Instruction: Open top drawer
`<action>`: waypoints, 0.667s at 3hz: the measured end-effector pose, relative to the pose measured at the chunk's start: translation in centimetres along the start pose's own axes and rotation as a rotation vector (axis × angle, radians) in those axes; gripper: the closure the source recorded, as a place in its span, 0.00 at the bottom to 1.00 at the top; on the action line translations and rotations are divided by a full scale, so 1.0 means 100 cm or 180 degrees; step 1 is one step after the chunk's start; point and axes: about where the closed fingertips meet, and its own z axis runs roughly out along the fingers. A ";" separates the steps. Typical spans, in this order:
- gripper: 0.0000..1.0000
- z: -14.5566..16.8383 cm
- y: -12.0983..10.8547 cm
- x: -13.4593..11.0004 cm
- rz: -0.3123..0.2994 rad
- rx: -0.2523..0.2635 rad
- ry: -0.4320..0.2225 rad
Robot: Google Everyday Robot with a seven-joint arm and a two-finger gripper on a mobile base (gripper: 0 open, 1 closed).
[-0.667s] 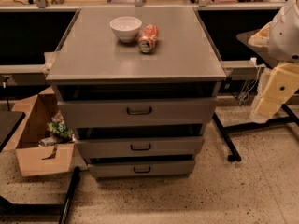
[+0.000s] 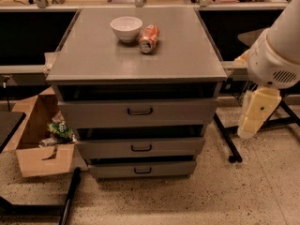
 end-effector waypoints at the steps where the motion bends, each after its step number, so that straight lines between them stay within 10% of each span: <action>1: 0.00 0.068 0.013 0.000 -0.0314 -0.0144 0.0082; 2: 0.00 0.154 0.017 0.000 -0.0563 -0.0283 -0.0004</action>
Offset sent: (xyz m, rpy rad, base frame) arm 0.0395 0.0346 -0.2268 -0.0177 0.0905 0.2706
